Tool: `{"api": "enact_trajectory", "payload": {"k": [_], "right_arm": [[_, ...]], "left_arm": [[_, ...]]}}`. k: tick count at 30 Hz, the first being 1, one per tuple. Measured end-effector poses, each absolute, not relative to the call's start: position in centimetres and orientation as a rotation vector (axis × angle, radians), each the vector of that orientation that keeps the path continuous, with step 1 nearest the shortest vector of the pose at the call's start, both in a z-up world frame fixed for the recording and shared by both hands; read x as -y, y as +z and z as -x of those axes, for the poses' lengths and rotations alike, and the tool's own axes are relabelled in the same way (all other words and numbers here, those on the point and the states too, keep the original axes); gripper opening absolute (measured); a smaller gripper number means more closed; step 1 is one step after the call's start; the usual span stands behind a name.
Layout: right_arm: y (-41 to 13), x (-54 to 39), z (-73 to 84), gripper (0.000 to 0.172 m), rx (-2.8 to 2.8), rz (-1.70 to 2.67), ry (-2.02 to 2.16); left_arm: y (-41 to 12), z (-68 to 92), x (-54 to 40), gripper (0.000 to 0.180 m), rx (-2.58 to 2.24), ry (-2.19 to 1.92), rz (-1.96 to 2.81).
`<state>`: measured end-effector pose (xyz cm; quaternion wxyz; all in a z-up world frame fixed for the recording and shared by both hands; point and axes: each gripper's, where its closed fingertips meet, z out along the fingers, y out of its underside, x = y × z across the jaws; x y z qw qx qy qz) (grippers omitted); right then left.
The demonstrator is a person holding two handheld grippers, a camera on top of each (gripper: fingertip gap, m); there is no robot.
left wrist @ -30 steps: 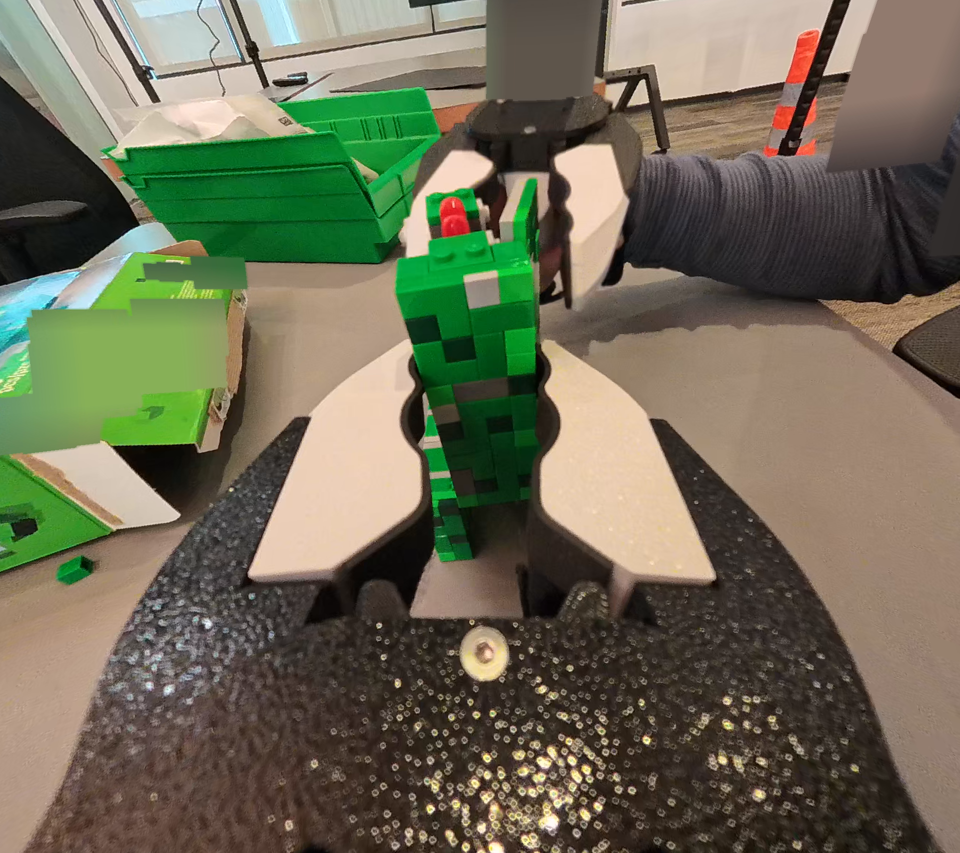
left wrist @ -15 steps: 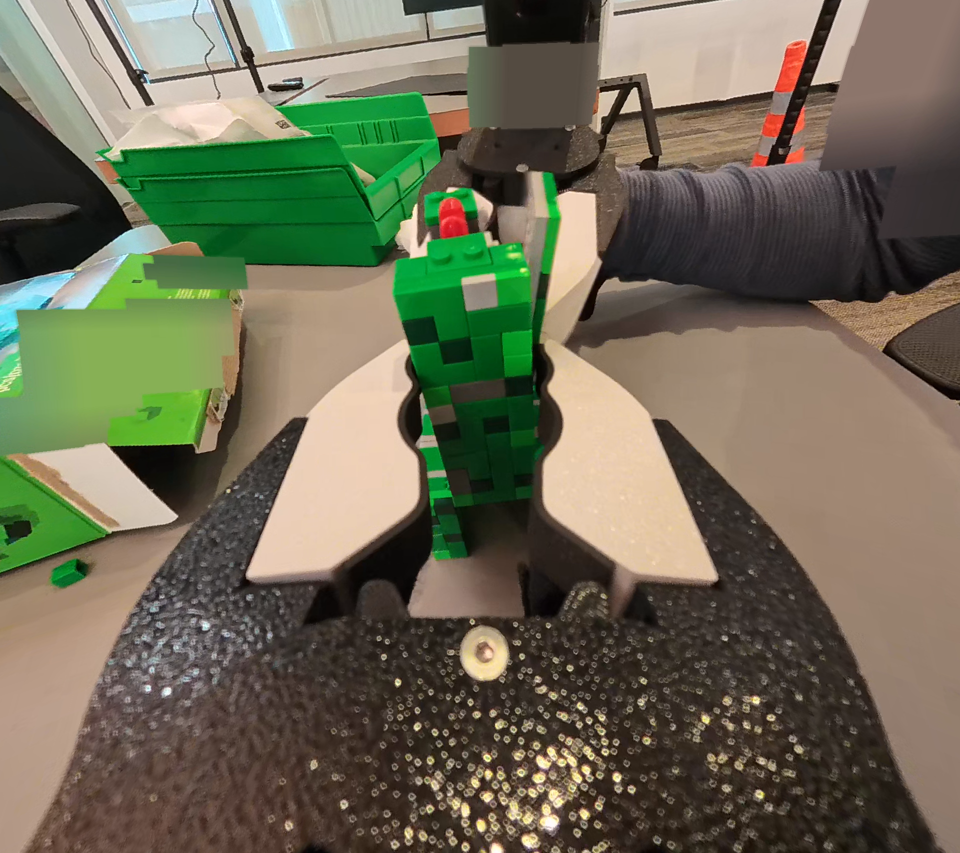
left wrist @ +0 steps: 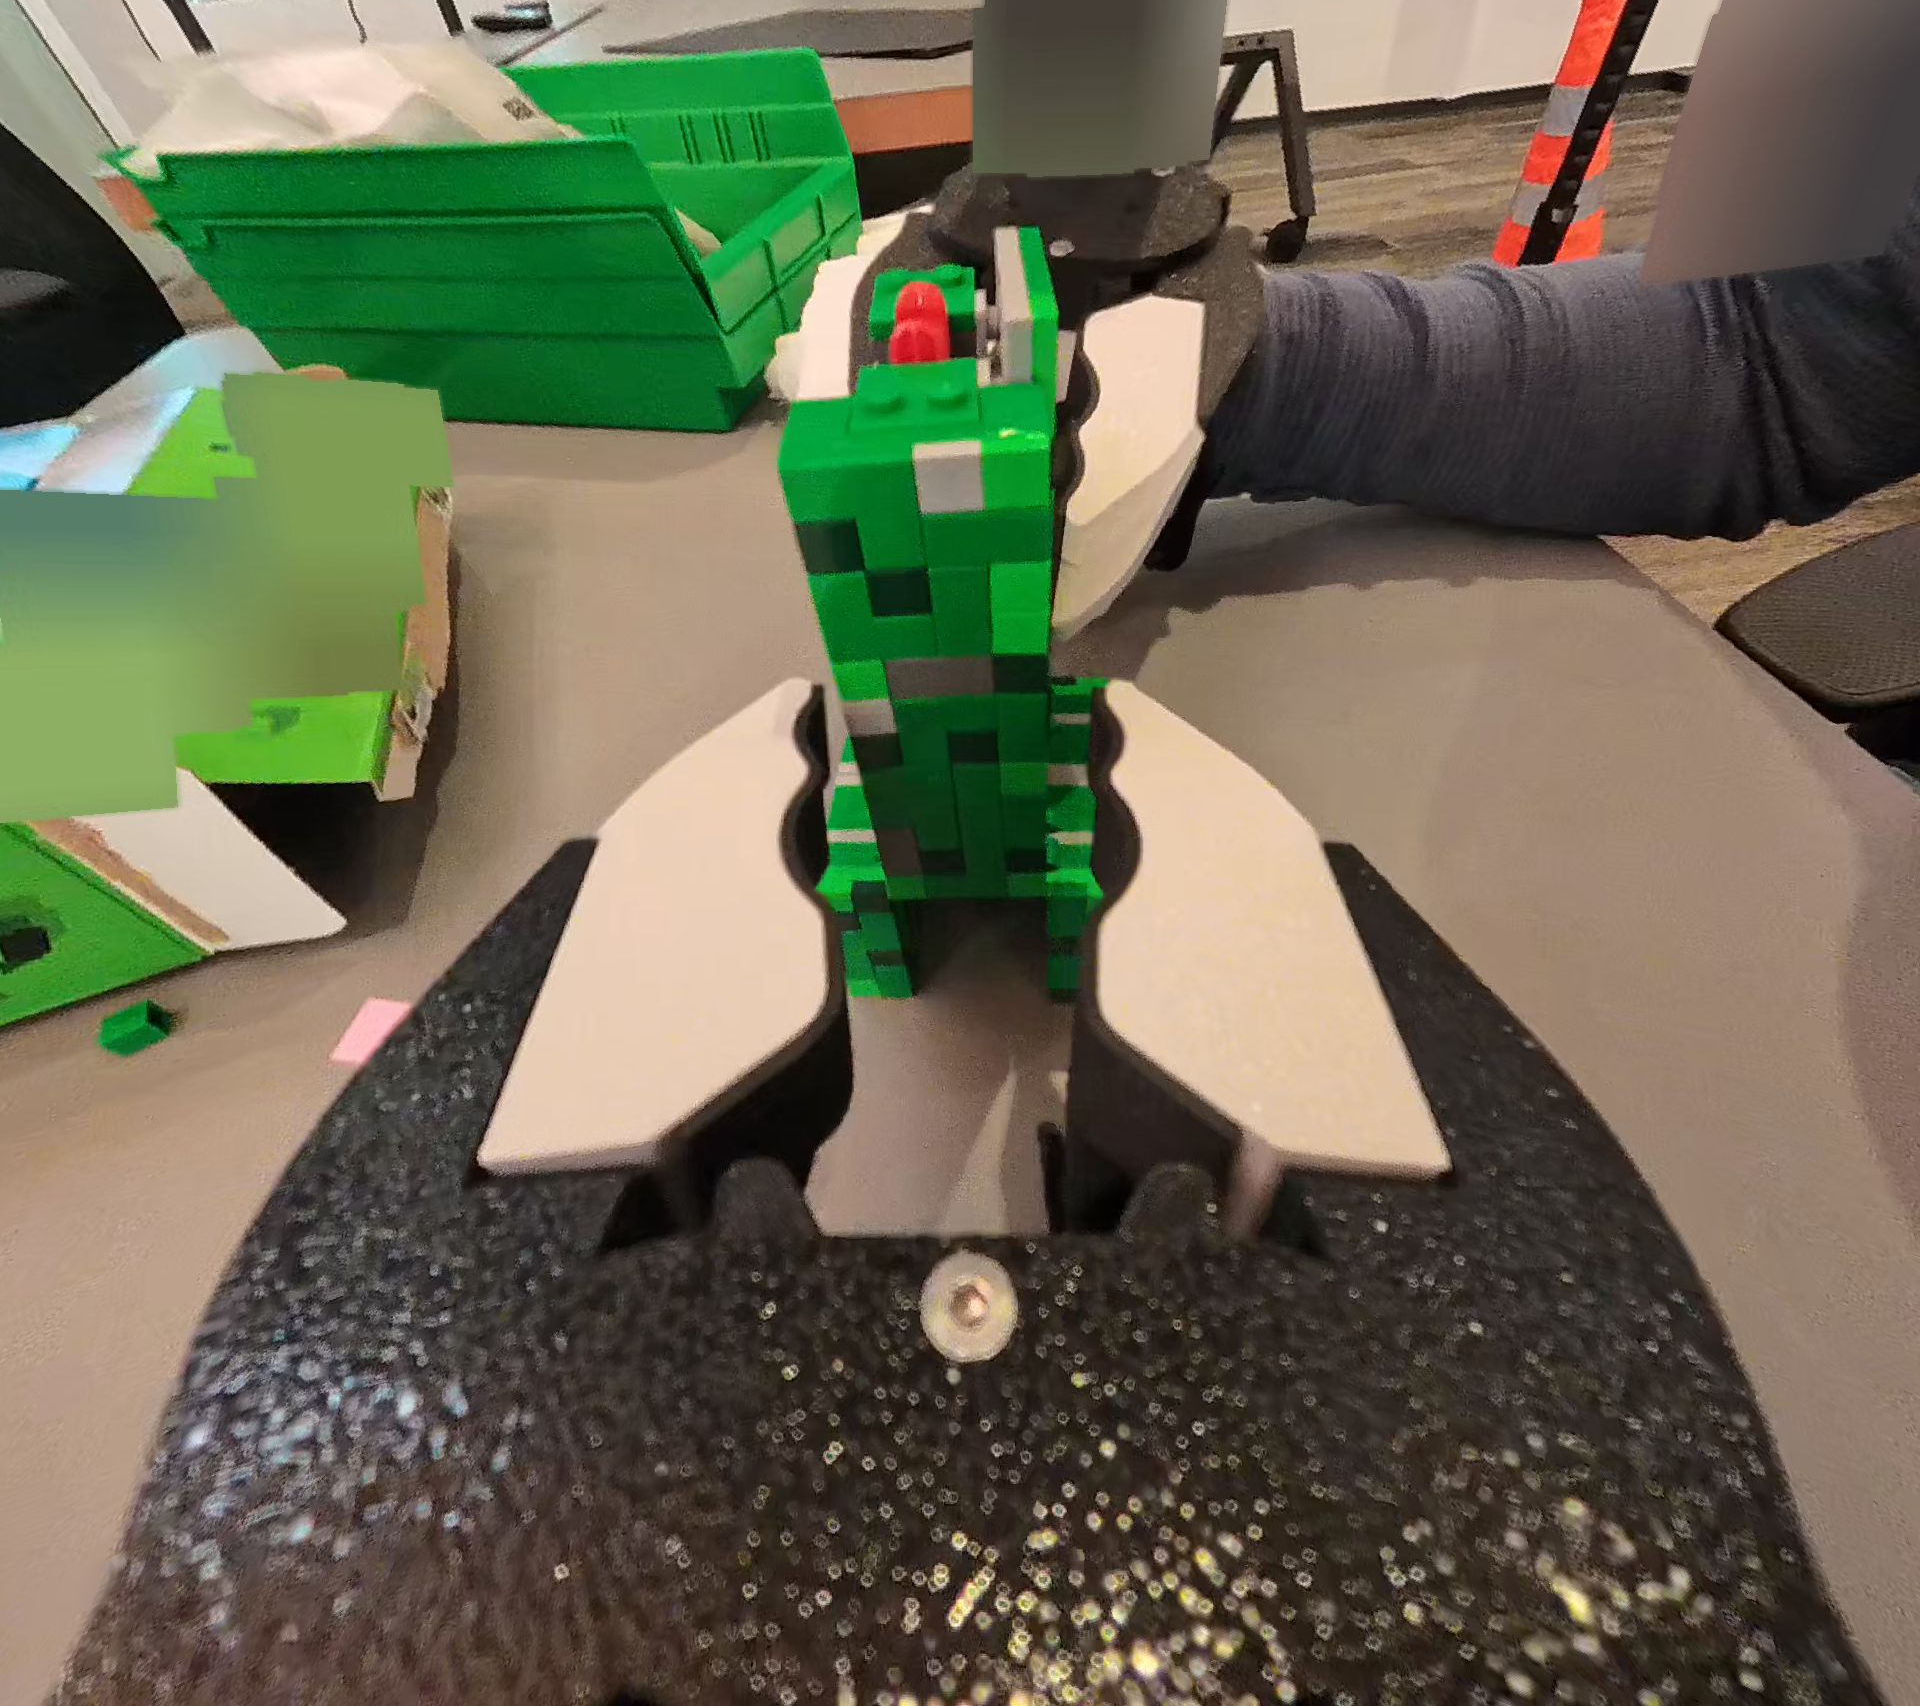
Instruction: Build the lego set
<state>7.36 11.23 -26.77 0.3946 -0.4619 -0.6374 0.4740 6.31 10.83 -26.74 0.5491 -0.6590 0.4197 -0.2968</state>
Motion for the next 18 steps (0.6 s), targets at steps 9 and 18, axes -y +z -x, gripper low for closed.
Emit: {"api": "enact_trajectory", "payload": {"k": [9,18], "right_arm": [[-26.70,-11.22,-7.40,0.028,1.589,1.170,1.172],[-26.67,-11.10,-7.49,0.029,1.589,1.164,1.180]], "left_arm": [[-27.37,-6.69,-11.49,0.046,-0.975,-0.592,1.614],[-27.45,-7.07,-11.56,0.038,-0.964,-0.630,1.622]]}}
